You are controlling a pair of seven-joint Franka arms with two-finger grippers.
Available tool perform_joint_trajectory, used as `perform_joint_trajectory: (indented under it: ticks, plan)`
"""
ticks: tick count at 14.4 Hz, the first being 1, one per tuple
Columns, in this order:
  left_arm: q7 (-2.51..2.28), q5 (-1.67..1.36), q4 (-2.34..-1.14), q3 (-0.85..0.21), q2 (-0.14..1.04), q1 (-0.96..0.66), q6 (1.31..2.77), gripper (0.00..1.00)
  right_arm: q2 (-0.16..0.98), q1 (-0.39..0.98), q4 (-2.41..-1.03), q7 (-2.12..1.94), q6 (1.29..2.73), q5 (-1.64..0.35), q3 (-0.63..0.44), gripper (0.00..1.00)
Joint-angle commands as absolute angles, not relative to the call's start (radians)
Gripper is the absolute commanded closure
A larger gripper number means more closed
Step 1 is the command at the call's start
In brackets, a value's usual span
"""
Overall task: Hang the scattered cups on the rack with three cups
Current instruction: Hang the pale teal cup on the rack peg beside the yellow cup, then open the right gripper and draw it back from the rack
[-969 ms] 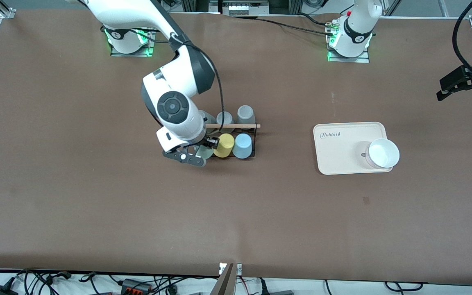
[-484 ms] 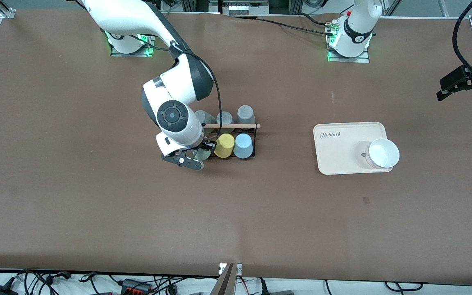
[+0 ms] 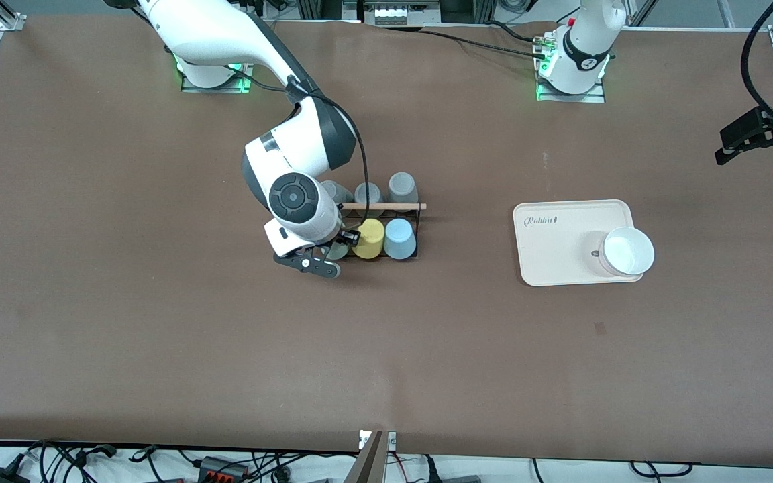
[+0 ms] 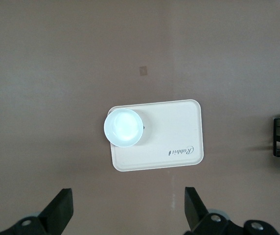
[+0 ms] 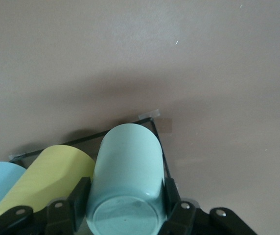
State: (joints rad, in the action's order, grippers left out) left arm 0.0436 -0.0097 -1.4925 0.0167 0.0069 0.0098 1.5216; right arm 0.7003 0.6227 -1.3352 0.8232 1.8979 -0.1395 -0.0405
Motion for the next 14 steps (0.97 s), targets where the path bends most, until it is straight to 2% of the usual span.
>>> perform_joint_trajectory:
  ticks: [1, 2, 3, 4, 5, 9, 14]
  plan:
    - [0.055, -0.023, -1.460, 0.023, 0.021, 0.005, 1.502, 0.00, 0.718, 0.623, -1.312, 0.816, 1.884, -0.163, -0.040, 0.79]
    - [0.055, -0.025, -1.460, 0.023, 0.021, 0.005, 1.502, 0.00, 0.718, 0.623, -1.312, 0.813, 1.882, -0.161, -0.040, 0.79]
    - [0.055, -0.023, -1.460, 0.023, 0.020, 0.005, 1.502, 0.00, 0.718, 0.620, -1.312, 0.808, 1.881, -0.163, -0.040, 0.67]
    - [0.055, -0.023, -1.460, 0.023, 0.021, 0.005, 1.502, 0.00, 0.718, 0.615, -1.312, 0.813, 1.876, -0.164, -0.040, 0.10]
    - [0.055, -0.025, -1.460, 0.023, 0.021, 0.005, 1.502, 0.00, 0.713, 0.615, -1.310, 0.813, 1.870, -0.164, -0.040, 0.00]
    - [0.057, -0.025, -1.460, 0.023, 0.021, 0.005, 1.502, 0.00, 0.677, 0.594, -1.237, 0.815, 1.769, -0.149, -0.061, 0.00]
    - [0.057, -0.025, -1.460, 0.023, 0.021, 0.005, 1.503, 0.00, 0.657, 0.519, -1.097, 0.670, 1.660, -0.103, -0.149, 0.00]
